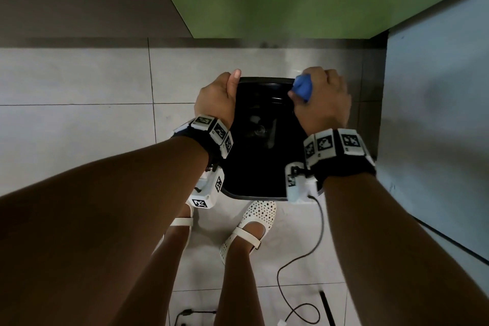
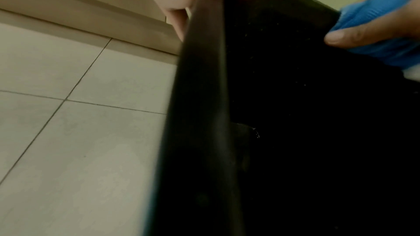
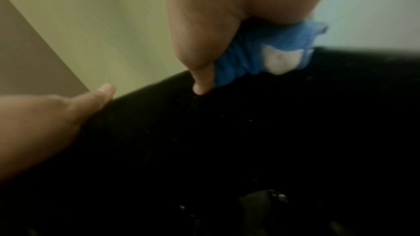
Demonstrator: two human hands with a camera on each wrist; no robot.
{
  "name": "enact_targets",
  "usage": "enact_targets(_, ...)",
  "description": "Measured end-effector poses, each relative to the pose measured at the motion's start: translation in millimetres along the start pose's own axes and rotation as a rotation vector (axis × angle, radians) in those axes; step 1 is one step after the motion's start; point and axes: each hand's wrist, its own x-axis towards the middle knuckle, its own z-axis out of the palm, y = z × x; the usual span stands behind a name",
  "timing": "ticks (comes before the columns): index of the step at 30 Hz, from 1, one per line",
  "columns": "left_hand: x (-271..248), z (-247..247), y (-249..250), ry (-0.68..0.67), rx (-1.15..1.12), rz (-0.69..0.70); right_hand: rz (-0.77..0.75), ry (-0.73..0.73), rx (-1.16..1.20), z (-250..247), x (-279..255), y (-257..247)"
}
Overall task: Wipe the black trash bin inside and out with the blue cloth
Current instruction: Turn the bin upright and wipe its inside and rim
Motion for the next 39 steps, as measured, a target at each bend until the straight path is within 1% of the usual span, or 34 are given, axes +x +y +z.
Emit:
enact_targets(2,-1,-1,1,0.004,0.036,0.048,0.094,-0.045,-0.059,0,5,-12)
enact_targets(3,-1,-1,2,0.008,0.052,0.069,0.106,-0.067,-0.079,-1,6,-16)
enact_targets(4,-2,-1,3,0.014,0.064,0.084,0.086,-0.085,-0.101,-1,7,-19)
enact_targets(6,-4,-1,4,0.022,0.081,0.100,-0.037,-0.124,-0.145,1,7,-29)
enact_targets(8,-3,0,5,0.018,0.085,0.105,-0.199,-0.171,-0.127,6,7,-46)
enact_targets(9,-3,0,4,0.015,0.072,0.099,-0.256,-0.204,-0.110,10,6,-56)
enact_targets(11,-3,-1,4,0.017,0.037,0.075,-0.292,-0.234,-0.084,15,5,-70)
enact_targets(12,-4,-1,4,0.018,0.029,0.063,-0.269,-0.220,-0.069,15,5,-71)
enact_targets(14,-4,-1,5,0.020,0.038,0.040,-0.157,-0.151,-0.048,12,1,-56)
enact_targets(16,-5,0,5,0.033,0.046,0.019,0.037,-0.085,-0.037,7,-5,-31)
enact_targets(18,-5,0,4,0.031,0.035,0.007,0.265,-0.038,0.041,0,-9,-14)
enact_targets(19,-5,1,4,0.029,0.022,0.006,0.357,-0.034,0.088,-3,-8,-11)
enact_targets(20,-5,1,3,0.027,0.008,0.008,0.416,-0.050,0.119,-4,-5,-12)
enact_targets(21,-7,2,3,0.025,-0.005,0.007,0.439,-0.077,0.129,-5,0,-13)
enact_targets(22,-8,1,3,0.025,-0.006,0.000,0.423,-0.102,0.135,-6,6,-14)
enact_targets(23,-10,-2,2,0.027,0.005,-0.013,0.369,-0.122,0.145,-7,13,-15)
enact_targets(25,-13,-10,-2,0.011,0.069,-0.035,0.225,-0.165,0.167,-11,26,-19)
enact_targets(26,-14,-15,-4,-0.019,0.126,-0.029,0.168,-0.195,0.172,-13,32,-21)
enact_targets(28,-13,-24,-4,-0.121,0.233,0.034,0.055,-0.260,0.168,-14,36,-29)
enact_targets(29,-10,-25,-3,-0.176,0.251,0.083,-0.030,-0.292,0.133,-12,35,-34)
enact_targets(31,-5,-20,2,-0.288,0.229,0.157,-0.213,-0.338,0.022,-3,29,-48)
enact_targets(32,-4,-17,3,-0.341,0.208,0.161,-0.268,-0.342,-0.022,2,26,-53)
enact_targets(33,-4,-13,3,-0.372,0.179,0.146,-0.291,-0.331,-0.041,6,23,-56)
enact_targets(34,-5,-10,3,-0.373,0.137,0.128,-0.293,-0.317,-0.040,7,22,-57)
enact_targets(37,-10,-5,3,-0.329,0.033,0.098,-0.299,-0.286,-0.012,9,21,-53)
enact_targets(39,-14,-4,7,-0.329,0.007,0.091,-0.301,-0.275,-0.004,10,22,-52)
